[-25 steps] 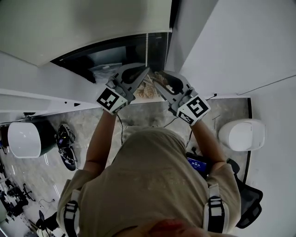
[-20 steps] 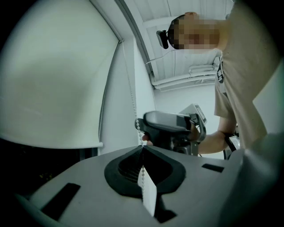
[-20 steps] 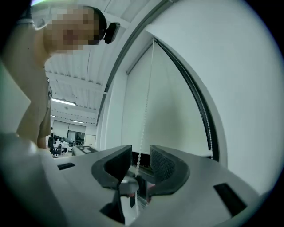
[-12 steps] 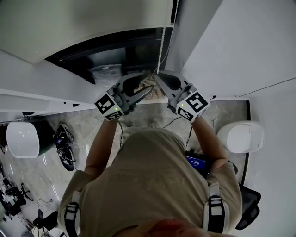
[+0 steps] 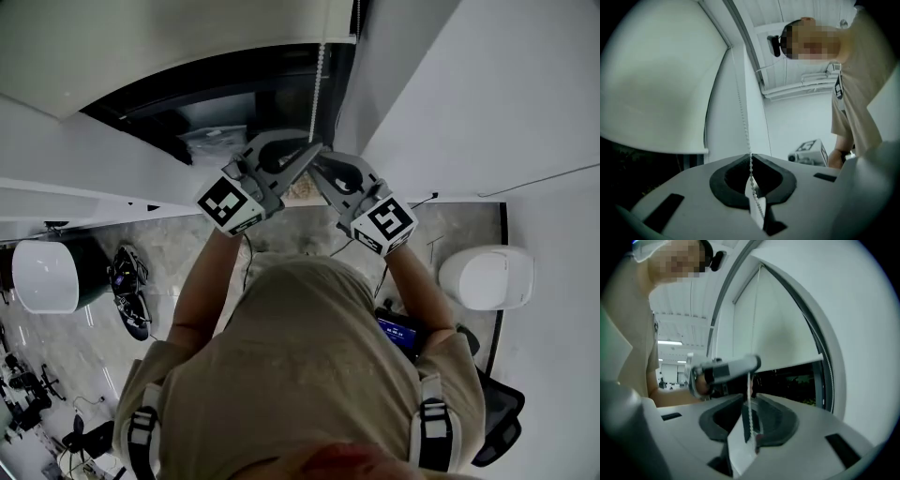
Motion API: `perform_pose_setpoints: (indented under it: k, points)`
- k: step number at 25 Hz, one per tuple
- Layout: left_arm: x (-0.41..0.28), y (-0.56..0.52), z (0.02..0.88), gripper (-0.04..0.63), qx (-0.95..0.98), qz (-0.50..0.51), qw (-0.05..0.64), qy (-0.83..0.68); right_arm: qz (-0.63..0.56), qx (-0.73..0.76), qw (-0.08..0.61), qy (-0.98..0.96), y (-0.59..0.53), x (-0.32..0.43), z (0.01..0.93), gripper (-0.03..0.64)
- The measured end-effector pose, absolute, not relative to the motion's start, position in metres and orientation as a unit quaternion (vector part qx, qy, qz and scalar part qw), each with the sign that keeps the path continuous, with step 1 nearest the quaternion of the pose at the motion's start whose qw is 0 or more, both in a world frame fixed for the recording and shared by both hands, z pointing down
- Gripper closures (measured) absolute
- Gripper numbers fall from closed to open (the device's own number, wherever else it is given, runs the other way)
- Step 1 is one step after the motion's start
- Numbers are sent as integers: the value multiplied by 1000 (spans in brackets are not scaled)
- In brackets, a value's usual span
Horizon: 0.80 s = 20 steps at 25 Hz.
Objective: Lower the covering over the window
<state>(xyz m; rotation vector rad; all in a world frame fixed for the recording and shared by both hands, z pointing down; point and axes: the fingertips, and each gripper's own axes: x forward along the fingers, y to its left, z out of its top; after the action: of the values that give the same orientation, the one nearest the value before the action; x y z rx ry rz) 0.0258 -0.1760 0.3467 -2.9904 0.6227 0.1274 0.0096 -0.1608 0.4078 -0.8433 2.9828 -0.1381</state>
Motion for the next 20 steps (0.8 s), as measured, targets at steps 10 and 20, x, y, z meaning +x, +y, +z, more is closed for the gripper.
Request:
perform_pose_setpoints:
  k: [10,20]
  points:
    - [35,-144,431,572,-985,13,-36,167,1,-281,87,956,-167,16,330,486]
    - [5,-174,327,411,-976,91,7,198,-68,-265,7,962,-166,1,409,601]
